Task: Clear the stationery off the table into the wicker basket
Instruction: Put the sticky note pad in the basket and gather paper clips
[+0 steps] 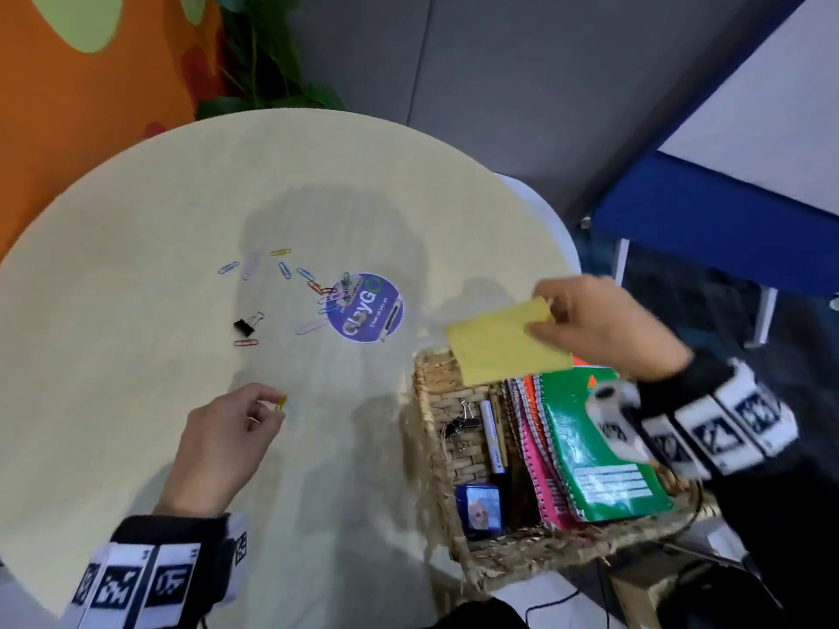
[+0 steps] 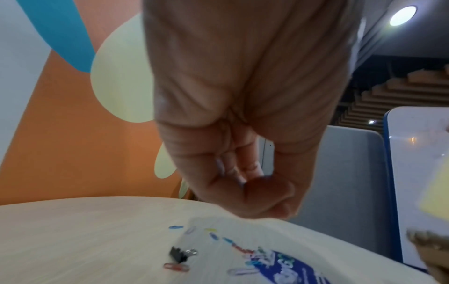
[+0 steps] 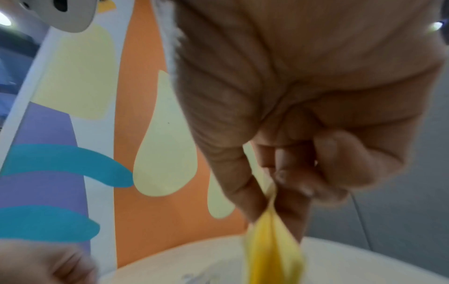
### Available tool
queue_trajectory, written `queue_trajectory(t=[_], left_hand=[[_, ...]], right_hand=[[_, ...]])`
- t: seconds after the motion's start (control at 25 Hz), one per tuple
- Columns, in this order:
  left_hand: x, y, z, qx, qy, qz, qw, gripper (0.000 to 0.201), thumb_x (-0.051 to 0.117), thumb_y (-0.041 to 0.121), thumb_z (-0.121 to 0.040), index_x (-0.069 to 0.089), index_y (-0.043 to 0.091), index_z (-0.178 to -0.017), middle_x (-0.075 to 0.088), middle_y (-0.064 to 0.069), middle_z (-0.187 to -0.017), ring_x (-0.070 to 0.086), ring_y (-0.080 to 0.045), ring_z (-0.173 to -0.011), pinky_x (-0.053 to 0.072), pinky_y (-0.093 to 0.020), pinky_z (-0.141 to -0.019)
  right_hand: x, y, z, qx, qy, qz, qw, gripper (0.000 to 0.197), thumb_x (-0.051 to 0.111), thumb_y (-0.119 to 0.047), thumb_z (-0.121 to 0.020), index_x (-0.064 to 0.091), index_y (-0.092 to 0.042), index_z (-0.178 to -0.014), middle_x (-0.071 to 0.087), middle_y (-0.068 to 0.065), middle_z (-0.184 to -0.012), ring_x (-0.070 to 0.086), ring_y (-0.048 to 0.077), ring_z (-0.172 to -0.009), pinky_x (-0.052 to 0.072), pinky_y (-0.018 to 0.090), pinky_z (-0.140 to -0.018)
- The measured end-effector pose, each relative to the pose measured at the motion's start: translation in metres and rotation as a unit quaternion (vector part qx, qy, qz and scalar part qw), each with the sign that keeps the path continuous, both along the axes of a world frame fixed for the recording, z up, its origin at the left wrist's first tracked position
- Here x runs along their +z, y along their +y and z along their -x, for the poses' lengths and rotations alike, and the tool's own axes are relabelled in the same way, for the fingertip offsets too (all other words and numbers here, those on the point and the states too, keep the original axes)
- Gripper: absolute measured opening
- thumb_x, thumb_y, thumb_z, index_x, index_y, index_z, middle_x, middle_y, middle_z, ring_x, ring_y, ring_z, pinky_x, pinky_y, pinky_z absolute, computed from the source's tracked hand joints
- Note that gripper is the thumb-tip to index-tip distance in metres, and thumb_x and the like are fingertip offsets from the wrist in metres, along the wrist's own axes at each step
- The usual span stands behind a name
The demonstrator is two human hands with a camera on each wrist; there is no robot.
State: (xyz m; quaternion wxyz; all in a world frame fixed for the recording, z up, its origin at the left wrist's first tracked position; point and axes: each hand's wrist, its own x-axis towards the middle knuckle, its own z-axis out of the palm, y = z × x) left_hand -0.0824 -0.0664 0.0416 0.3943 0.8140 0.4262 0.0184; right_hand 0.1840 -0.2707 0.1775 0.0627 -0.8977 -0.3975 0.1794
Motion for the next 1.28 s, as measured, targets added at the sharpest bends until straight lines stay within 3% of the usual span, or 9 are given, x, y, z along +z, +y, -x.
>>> queue_trajectory(t=[0.12,0.24,0.32,0.72,0.92,1.04,1.12,1.2,1.28], left_hand=[[0.009,-0.017,-0.015,-0.009,-0.028,0.012,0.999,0.011,0.066,0.012,-0.082,0.066,0.023,-0.084,0.066,0.003,-0.064,0.061,-0.013,-0.058,0.037,-0.003,-0.058],[0.018,-0.035,-0.031,-0.028,-0.043,0.019,0.998,0.01,0.066,0.013,-0.082,0.066,0.023,-0.082,0.066,0.003,-0.064,0.06,-0.014,-0.059,0.038,-0.002,-0.059],[0.025,-0.051,-0.045,-0.061,-0.051,0.018,0.997,0.01,0.066,0.014,-0.081,0.067,0.023,-0.083,0.066,0.003,-0.063,0.061,-0.014,-0.065,0.038,-0.006,-0.058],[0.029,-0.13,-0.155,-0.318,0.048,-0.107,0.941,0.011,0.058,0.009,-0.084,0.067,0.014,-0.089,0.07,-0.001,-0.09,0.065,-0.019,-0.083,0.056,-0.034,-0.077],[0.017,-0.145,-0.191,-0.407,0.197,-0.128,0.883,0.014,0.051,0.002,-0.087,0.058,0.006,-0.076,0.055,-0.007,-0.068,0.058,-0.026,-0.069,0.051,-0.03,-0.061],[0.011,-0.148,-0.199,-0.423,0.229,-0.118,0.869,0.014,0.055,0.01,-0.084,0.063,0.003,-0.075,0.06,-0.01,-0.065,0.066,-0.03,-0.071,0.057,-0.036,-0.064],[0.01,-0.151,-0.2,-0.416,0.283,-0.112,0.857,0.017,0.059,0.01,-0.084,0.065,-0.002,-0.095,0.064,-0.021,-0.09,0.066,-0.038,-0.09,0.054,-0.053,-0.079],[0.007,-0.153,-0.201,-0.395,0.309,-0.086,0.861,0.032,0.062,0.009,-0.084,0.059,-0.004,-0.113,0.059,-0.025,-0.106,0.061,-0.042,-0.106,0.05,-0.05,-0.083],[0.011,-0.144,-0.203,-0.382,0.23,-0.077,0.892,0.02,0.055,0.007,-0.087,0.065,-0.002,-0.101,0.063,-0.018,-0.086,0.067,-0.038,-0.095,0.051,-0.04,-0.07]], right_hand=[[-0.046,-0.05,0.019,-0.125,0.071,0.035,0.989,0.027,0.068,-0.02,-0.082,0.047,-0.023,-0.064,0.059,-0.001,-0.056,0.056,0.012,-0.05,0.045,0.028,-0.049],[-0.091,-0.074,0.026,-0.203,0.139,0.054,0.968,0.011,0.062,-0.007,-0.079,0.052,-0.007,-0.074,0.071,0.015,-0.077,0.072,0.027,-0.065,0.06,0.043,-0.062],[-0.11,-0.082,0.027,-0.226,0.164,0.076,0.957,0.011,0.059,-0.008,-0.079,0.051,-0.008,-0.071,0.069,0.014,-0.081,0.073,0.027,-0.07,0.06,0.037,-0.058],[-0.127,-0.076,0.034,-0.105,0.207,0.23,0.945,0.022,0.058,-0.029,-0.085,0.059,-0.01,-0.074,0.06,0.007,-0.085,0.06,0.021,-0.078,0.05,0.025,-0.062],[-0.126,-0.078,0.029,-0.078,0.186,0.23,0.952,0.031,0.061,-0.033,-0.08,0.048,-0.017,-0.057,0.058,0.002,-0.072,0.056,0.02,-0.075,0.042,0.021,-0.053],[-0.127,-0.083,0.024,-0.075,0.2,0.207,0.955,0.021,0.064,-0.037,-0.079,0.066,-0.017,-0.077,0.06,-0.001,-0.073,0.058,0.019,-0.077,0.044,0.021,-0.059],[-0.127,-0.083,0.021,-0.076,0.193,0.199,0.958,0.026,0.066,-0.04,-0.078,0.07,-0.015,-0.087,0.064,-0.001,-0.075,0.061,0.016,-0.07,0.046,0.021,-0.06],[-0.124,-0.085,0.017,-0.088,0.188,0.195,0.958,0.029,0.066,-0.04,-0.079,0.067,-0.015,-0.065,0.063,-0.005,-0.056,0.059,0.01,-0.049,0.045,0.018,-0.048],[-0.12,-0.089,0.011,-0.089,0.176,0.199,0.96,0.044,0.063,-0.043,-0.082,0.063,-0.012,-0.05,0.06,-0.001,-0.039,0.053,0.006,-0.033,0.04,0.015,-0.04]])
